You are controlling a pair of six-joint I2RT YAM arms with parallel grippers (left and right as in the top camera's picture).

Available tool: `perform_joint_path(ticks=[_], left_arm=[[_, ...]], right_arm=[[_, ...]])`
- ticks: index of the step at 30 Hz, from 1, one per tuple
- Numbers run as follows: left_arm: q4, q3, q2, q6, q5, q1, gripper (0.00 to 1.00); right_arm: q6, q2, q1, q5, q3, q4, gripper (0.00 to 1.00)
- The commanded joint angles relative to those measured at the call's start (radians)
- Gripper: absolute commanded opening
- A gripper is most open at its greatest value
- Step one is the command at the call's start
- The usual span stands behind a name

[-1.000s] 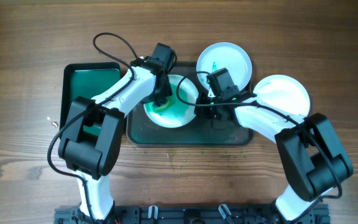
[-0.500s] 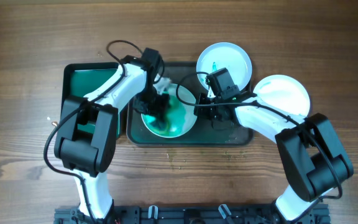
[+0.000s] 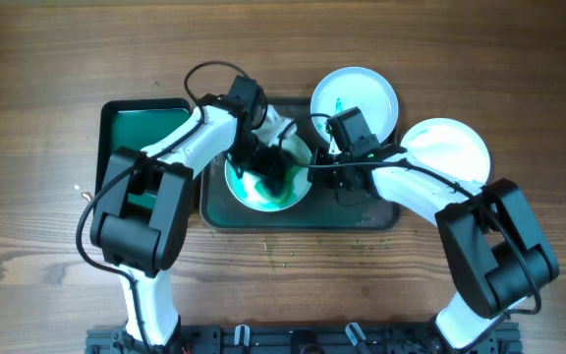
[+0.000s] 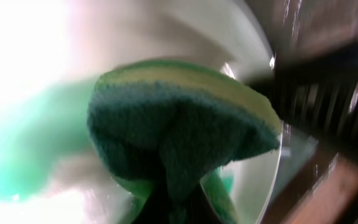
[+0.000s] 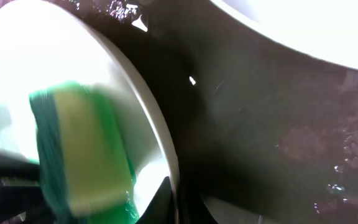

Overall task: Clean dirty plates on tray and stack at the side
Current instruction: 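Scrub the held plate with the sponge in the left gripper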

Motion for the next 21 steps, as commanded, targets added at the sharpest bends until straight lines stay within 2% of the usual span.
perform_joint_path(ticks=[1,7,11,13,16,18,19,21], left_arm=[[0.141,-0.002,0.024,-0.273,-0.158,-0.013,0.04],[0.218,-0.002,0.024,-0.513,-0.614,-0.02,0.04],[0.13,-0.002,0.024,-0.644,-0.961,-0.02,0.04],[0.068,-0.002,0.024,-0.686,-1.051,-0.02,0.04],[-0.012,-0.002,0.024,-0.686,-1.075,-0.02,0.04],[-0.055,-0.002,0.024,-0.657,-1.026,-0.022,0.04],[-0.067,-0.002,0.024,-0.63,-0.986,-0.024,0.04],[-0.092,-0.002,0.024,-0.507,-0.798,-0.024,0.04]], right_arm=[[0.01,0.019,0.002,0.001,0.003,-0.003,0.04],[0.01,0.019,0.002,0.001,0.003,-0.002,0.04],[0.01,0.019,0.002,0.002,0.003,-0.002,0.04],[0.01,0.019,0.002,0.001,0.003,-0.001,0.04],[0.01,0.019,0.002,0.001,0.003,-0.002,0.04],[0.01,0.019,0.002,0.001,0.003,-0.002,0.04],[0.01,0.019,0.002,0.001,0.003,-0.001,0.04],[0.01,0.019,0.002,0.001,0.003,-0.002,0.04]])
